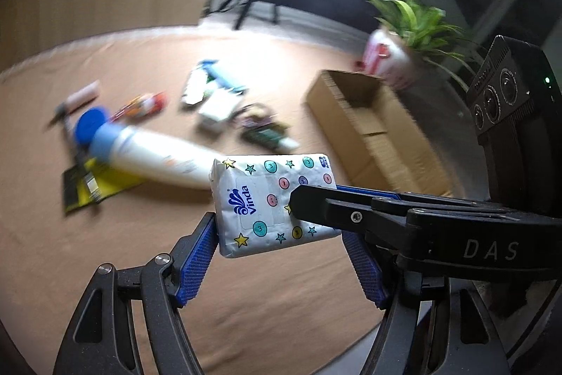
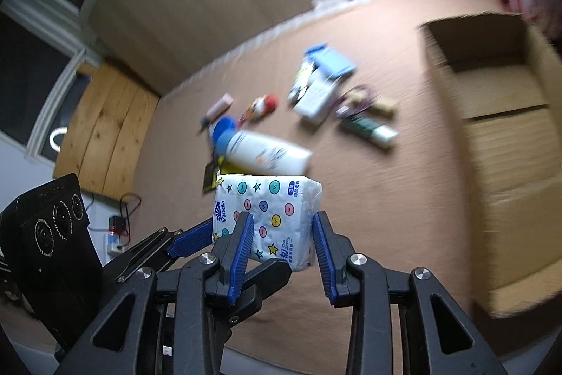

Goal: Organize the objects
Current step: 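Carry the tissue pack into the cardboard box and open the right tool, then move the right tool back and grasp the white charger plug, then release the charger plug and grasp the green lip balm tube with the right tool, then grasp the purple cable with the left tool while the right tool holds the lip balm, then carry the cable and lip balm into the box and open both tools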

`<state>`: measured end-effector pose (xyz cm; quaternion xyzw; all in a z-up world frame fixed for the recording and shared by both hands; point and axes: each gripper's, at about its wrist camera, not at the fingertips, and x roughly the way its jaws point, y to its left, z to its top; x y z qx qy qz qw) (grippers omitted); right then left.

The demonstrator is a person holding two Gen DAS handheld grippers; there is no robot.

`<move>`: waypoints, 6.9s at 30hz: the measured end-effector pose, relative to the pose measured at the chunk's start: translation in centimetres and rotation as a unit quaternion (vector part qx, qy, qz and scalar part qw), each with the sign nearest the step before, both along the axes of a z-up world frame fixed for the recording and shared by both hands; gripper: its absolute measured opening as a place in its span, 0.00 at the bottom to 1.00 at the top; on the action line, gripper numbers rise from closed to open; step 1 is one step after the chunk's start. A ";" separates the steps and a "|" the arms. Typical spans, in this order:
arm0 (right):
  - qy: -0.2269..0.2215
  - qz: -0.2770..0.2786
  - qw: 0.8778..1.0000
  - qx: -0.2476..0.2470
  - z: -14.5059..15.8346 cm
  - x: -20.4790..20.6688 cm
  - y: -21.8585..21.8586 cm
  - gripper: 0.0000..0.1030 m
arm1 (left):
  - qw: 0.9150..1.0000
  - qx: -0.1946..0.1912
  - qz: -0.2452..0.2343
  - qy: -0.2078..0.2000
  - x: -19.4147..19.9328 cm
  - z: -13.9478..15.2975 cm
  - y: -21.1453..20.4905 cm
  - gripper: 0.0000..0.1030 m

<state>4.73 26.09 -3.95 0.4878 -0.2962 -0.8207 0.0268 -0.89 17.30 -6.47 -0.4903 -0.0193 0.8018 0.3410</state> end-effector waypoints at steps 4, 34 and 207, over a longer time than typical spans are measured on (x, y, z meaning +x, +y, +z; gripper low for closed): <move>0.015 -0.034 0.999 0.019 1.4 2.6 3.3 0.31 | 0.999 0.010 -0.034 0.013 0.9 1.2 4.5 0.72; 0.049 -0.184 0.978 0.081 3.0 9.3 17.3 0.69 | 0.996 -0.030 -0.075 0.039 1.9 0.0 17.8 0.96; -0.008 -0.058 0.977 0.203 3.2 6.2 8.7 0.14 | 0.997 -0.009 0.011 0.071 -0.8 4.3 3.5 0.02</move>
